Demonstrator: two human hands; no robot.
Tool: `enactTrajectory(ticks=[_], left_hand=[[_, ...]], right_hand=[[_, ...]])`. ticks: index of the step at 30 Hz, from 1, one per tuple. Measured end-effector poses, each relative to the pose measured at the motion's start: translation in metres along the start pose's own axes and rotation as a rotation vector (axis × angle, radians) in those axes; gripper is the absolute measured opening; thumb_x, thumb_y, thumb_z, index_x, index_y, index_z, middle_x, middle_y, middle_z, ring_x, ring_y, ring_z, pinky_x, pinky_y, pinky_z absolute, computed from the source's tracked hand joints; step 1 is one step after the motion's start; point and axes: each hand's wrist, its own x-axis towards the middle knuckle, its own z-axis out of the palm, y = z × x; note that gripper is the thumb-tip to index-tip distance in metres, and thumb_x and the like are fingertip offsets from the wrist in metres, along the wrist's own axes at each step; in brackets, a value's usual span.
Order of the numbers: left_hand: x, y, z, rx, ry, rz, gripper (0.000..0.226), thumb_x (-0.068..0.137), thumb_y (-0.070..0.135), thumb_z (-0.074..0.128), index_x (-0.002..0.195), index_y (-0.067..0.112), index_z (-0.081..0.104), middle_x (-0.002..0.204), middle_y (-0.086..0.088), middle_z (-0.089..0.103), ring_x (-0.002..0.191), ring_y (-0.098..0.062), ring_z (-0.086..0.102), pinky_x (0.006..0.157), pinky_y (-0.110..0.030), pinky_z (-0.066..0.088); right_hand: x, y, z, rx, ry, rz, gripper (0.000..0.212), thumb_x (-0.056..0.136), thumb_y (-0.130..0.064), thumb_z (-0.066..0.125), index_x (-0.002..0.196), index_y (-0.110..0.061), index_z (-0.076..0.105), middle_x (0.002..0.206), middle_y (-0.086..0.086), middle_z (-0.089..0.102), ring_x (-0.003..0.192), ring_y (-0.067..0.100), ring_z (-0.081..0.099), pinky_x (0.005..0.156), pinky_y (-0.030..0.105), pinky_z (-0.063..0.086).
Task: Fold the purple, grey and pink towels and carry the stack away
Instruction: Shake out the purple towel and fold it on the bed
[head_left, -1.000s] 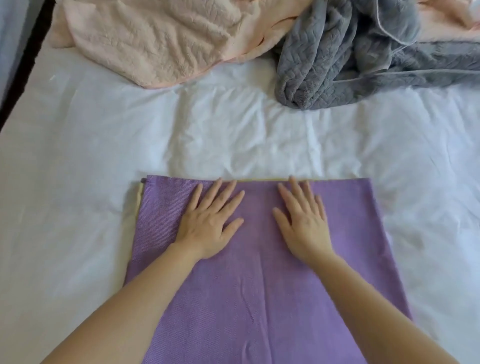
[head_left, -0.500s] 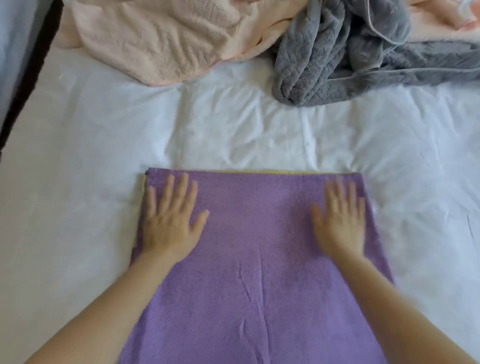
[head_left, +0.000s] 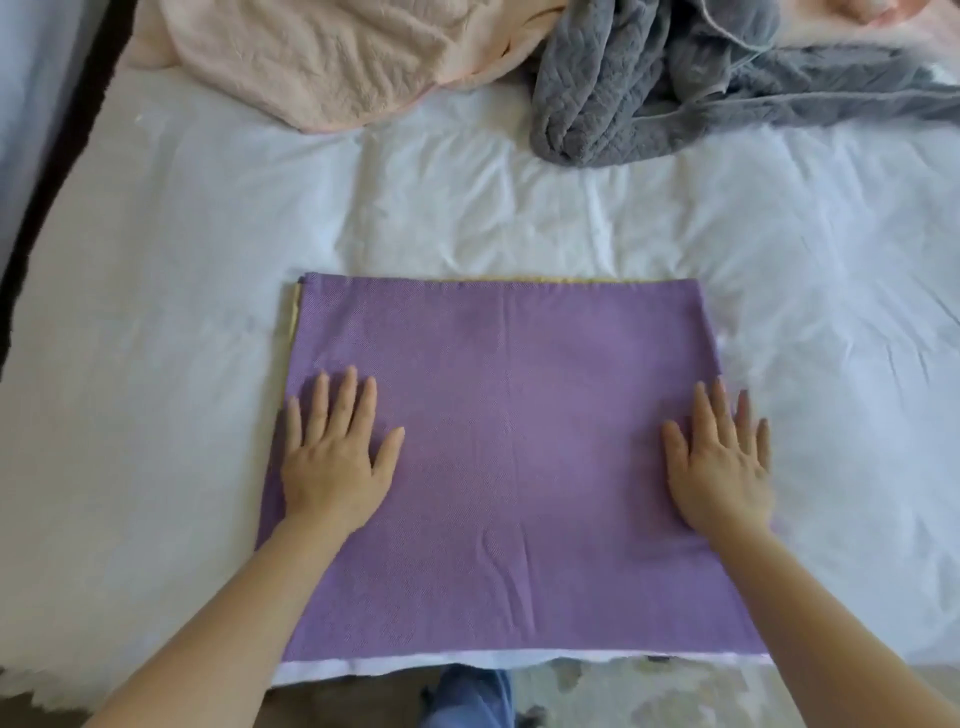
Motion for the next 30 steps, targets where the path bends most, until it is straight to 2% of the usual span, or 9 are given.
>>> enactTrajectory(ticks=[3, 6, 9, 14, 17, 20, 23, 26, 30], left_hand=[[-0.047, 0.065, -0.008, -0.172, -0.009, 0.196, 0.06, 0.093, 0.055, 0.025, 0.147, 0.028, 0.033, 0.156, 0.004, 0.028, 0.145, -0.027, 0.022, 0.117, -0.05, 0.011], [-0.077, 0.106, -0.003, -0.171, -0.033, 0.264, 0.057, 0.093, 0.054, 0.027, 0.146, 0.033, 0.033, 0.154, 0.005, 0.031, 0.143, -0.025, 0.027, 0.115, -0.05, 0.018], [-0.09, 0.081, 0.016, -0.059, -0.053, 0.175, 0.06, 0.094, 0.057, 0.015, 0.15, 0.035, 0.019, 0.158, 0.007, 0.018, 0.147, -0.02, 0.016, 0.118, -0.047, 0.009], [-0.128, 0.003, 0.035, 0.037, -0.038, -0.089, 0.06, 0.094, 0.06, 0.003, 0.15, 0.039, 0.003, 0.159, 0.011, 0.005, 0.148, -0.015, 0.004, 0.116, -0.043, -0.006], [-0.149, -0.02, 0.036, -0.042, -0.034, -0.262, 0.06, 0.095, 0.061, 0.007, 0.15, 0.038, 0.001, 0.16, 0.01, -0.001, 0.148, -0.022, 0.002, 0.116, -0.046, -0.001], [-0.162, -0.021, 0.032, -0.274, 0.067, -0.388, 0.06, 0.098, 0.048, 0.031, 0.151, 0.025, 0.018, 0.158, -0.009, 0.019, 0.14, -0.036, 0.024, 0.112, -0.051, 0.023], [-0.165, -0.019, 0.025, -0.669, 0.15, -0.576, 0.06, 0.095, 0.036, 0.052, 0.144, 0.01, 0.03, 0.14, -0.021, 0.039, 0.122, -0.038, 0.046, 0.097, -0.047, 0.042], [-0.164, -0.027, 0.012, -0.844, 0.04, -0.775, 0.052, 0.094, 0.039, 0.052, 0.123, -0.004, 0.05, 0.121, -0.026, 0.055, 0.109, -0.042, 0.053, 0.089, -0.043, 0.042], [-0.167, -0.017, -0.023, -0.753, 0.181, -0.684, 0.039, 0.095, 0.03, 0.051, 0.087, -0.008, 0.056, 0.093, -0.033, 0.059, 0.091, -0.046, 0.056, 0.077, -0.042, 0.041]], right_hand=[[-0.038, -0.043, 0.0, 0.124, 0.067, -0.186, 0.057, 0.097, -0.041, 0.034, 0.148, -0.018, 0.027, 0.157, 0.001, 0.019, 0.147, 0.028, 0.01, 0.117, 0.043, 0.01], [-0.079, -0.065, 0.025, 0.111, -0.062, -0.366, 0.059, 0.096, -0.051, 0.025, 0.15, -0.028, 0.018, 0.158, -0.01, 0.009, 0.148, 0.02, 0.004, 0.117, 0.035, 0.003], [-0.091, -0.024, 0.045, -0.012, -0.016, -0.34, 0.062, 0.094, -0.062, 0.015, 0.15, -0.036, 0.009, 0.155, -0.02, 0.003, 0.147, 0.011, 0.002, 0.117, 0.032, -0.004], [-0.097, 0.061, 0.053, -0.039, 0.06, -0.193, 0.065, 0.093, -0.067, 0.011, 0.15, -0.037, 0.003, 0.157, -0.017, 0.008, 0.146, 0.009, 0.003, 0.117, 0.031, -0.004], [-0.111, 0.085, 0.057, -0.003, 0.07, -0.124, 0.068, 0.091, -0.068, 0.007, 0.15, -0.036, -0.001, 0.156, -0.02, -0.002, 0.147, 0.01, -0.001, 0.117, 0.032, -0.002], [-0.119, 0.09, 0.053, 0.054, 0.074, -0.111, 0.064, 0.095, -0.06, 0.018, 0.151, -0.031, 0.007, 0.158, -0.015, 0.004, 0.147, 0.015, 0.004, 0.119, 0.036, 0.006], [-0.121, 0.089, 0.041, 0.2, 0.154, -0.12, 0.056, 0.094, -0.037, 0.047, 0.145, -0.019, 0.034, 0.154, 0.002, 0.029, 0.137, 0.031, 0.031, 0.11, 0.044, 0.028], [-0.124, 0.09, 0.026, 0.403, 0.148, -0.053, 0.055, 0.087, -0.019, 0.06, 0.139, -0.015, 0.042, 0.144, 0.01, 0.036, 0.122, 0.035, 0.044, 0.101, 0.042, 0.038], [-0.13, 0.094, 0.011, 0.466, 0.097, 0.062, 0.059, 0.085, -0.016, 0.061, 0.14, -0.015, 0.041, 0.143, 0.013, 0.035, 0.124, 0.037, 0.042, 0.103, 0.043, 0.036]])
